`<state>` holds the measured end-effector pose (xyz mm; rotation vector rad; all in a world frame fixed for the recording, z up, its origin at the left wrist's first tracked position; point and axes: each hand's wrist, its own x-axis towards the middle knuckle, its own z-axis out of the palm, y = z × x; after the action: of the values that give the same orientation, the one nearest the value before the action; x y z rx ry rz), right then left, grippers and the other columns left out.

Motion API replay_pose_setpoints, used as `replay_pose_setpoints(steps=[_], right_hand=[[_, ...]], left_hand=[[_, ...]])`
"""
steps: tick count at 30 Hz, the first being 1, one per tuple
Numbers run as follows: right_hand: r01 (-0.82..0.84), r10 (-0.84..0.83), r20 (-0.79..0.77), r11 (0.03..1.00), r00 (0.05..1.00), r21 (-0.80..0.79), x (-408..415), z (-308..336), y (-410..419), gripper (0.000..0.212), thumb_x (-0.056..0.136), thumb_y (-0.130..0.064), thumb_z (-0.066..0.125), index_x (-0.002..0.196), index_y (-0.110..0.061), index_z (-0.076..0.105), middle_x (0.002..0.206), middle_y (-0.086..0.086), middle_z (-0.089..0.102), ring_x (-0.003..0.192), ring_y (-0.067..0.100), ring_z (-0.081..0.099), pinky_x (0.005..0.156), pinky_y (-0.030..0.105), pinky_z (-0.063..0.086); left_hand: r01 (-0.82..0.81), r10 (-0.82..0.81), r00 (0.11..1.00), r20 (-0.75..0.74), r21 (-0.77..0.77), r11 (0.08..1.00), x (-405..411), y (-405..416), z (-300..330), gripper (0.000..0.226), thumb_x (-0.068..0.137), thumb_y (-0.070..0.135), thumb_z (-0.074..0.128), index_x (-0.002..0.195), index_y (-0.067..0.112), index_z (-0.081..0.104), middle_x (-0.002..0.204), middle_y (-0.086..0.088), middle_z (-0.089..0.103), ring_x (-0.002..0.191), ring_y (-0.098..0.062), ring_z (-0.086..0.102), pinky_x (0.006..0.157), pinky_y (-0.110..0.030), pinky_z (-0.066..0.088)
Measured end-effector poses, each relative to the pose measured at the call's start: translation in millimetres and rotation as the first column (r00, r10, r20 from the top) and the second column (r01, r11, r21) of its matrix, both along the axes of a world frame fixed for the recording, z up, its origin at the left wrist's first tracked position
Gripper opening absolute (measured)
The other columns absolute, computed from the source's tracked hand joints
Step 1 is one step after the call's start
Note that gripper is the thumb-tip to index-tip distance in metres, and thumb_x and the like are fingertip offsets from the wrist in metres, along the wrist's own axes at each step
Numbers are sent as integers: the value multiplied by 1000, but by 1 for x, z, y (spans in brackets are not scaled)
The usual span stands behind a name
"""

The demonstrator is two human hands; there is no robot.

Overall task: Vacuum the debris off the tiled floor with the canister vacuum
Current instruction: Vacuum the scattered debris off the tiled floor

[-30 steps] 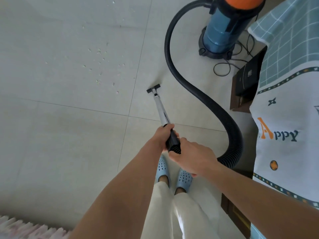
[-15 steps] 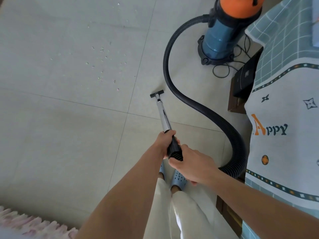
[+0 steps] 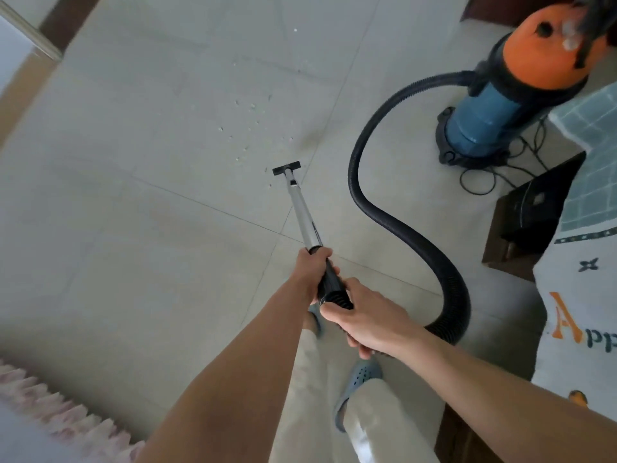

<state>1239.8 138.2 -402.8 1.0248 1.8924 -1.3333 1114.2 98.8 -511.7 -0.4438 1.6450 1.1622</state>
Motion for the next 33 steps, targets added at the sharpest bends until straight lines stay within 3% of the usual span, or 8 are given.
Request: replay_pose_setpoints(steps=[4, 7, 10, 16, 20, 23, 28, 33], right_hand=[[-67, 67, 2, 997, 998, -46, -58, -3, 12, 39, 87, -66, 51, 109, -34, 51, 60, -5, 67, 44, 15, 61, 61, 27, 50], [-219, 220, 11, 974, 976, -63, -102, 0, 23, 47, 82, -72, 55, 111, -34, 52, 60, -7, 67, 46, 14, 61, 68, 28, 55], [-314, 314, -13, 946, 949, -76, -150, 1, 33, 46, 83, -70, 57, 101, -28, 54, 59, -6, 64, 46, 15, 58, 71, 32, 55], [-377, 369, -105, 924, 923, -62, -257, -4, 38, 41, 86, -61, 55, 99, -23, 54, 56, -6, 59, 39, 14, 52, 62, 34, 52], [-405, 392, -154, 912, 907, -62, -311, -9, 35, 38, 91, -62, 51, 104, -26, 50, 70, -5, 61, 36, 11, 51, 56, 30, 48], [-425, 403, -166, 896, 900, -129, -335, -19, 28, 41, 92, -58, 53, 122, -31, 43, 83, -3, 65, 46, 12, 58, 54, 30, 49], [-452, 421, -174, 865, 890, -216, -370, -32, 10, 54, 91, -28, 60, 138, -21, 34, 93, 7, 63, 64, 20, 61, 55, 33, 49], [-565, 549, -161, 821, 820, -78, -382, -43, -1, 51, 94, -45, 57, 136, -22, 40, 94, 6, 65, 60, 19, 58, 59, 36, 51]], left_hand=[[-61, 62, 997, -35, 24, 998, -65, 4, 3, 18, 94, 9, 55, 104, 7, 41, 69, -11, 49, 50, -21, 53, 49, -30, 51], [-113, 115, 991, -63, 34, 993, -122, 2, 5, 19, 93, 8, 56, 106, 6, 41, 68, -12, 49, 46, -19, 53, 46, -28, 51], [-164, 166, 984, -64, 36, 986, -181, -1, 9, 19, 94, 9, 56, 106, 7, 41, 71, -12, 49, 49, -20, 53, 48, -29, 51], [-247, 249, 962, -111, 29, 968, -286, -8, 15, 20, 95, 8, 54, 108, 7, 40, 74, -12, 48, 49, -19, 52, 44, -27, 51], [-313, 314, 941, -127, 23, 949, -339, -17, 13, 20, 95, 8, 55, 109, 6, 40, 74, -12, 48, 48, -19, 52, 42, -26, 50], [-357, 356, 926, -123, 15, 934, -360, -30, 6, 22, 95, 9, 55, 111, 6, 41, 73, -12, 48, 49, -19, 53, 45, -27, 52], [-441, 438, 892, -107, -5, 897, -372, -58, -10, 24, 95, 10, 56, 114, 6, 41, 77, -12, 48, 51, -19, 54, 46, -29, 52], [-540, 538, 841, -58, -35, 841, -367, -81, -29, 21, 94, 10, 56, 111, 6, 43, 75, -13, 49, 50, -21, 53, 43, -28, 51]])
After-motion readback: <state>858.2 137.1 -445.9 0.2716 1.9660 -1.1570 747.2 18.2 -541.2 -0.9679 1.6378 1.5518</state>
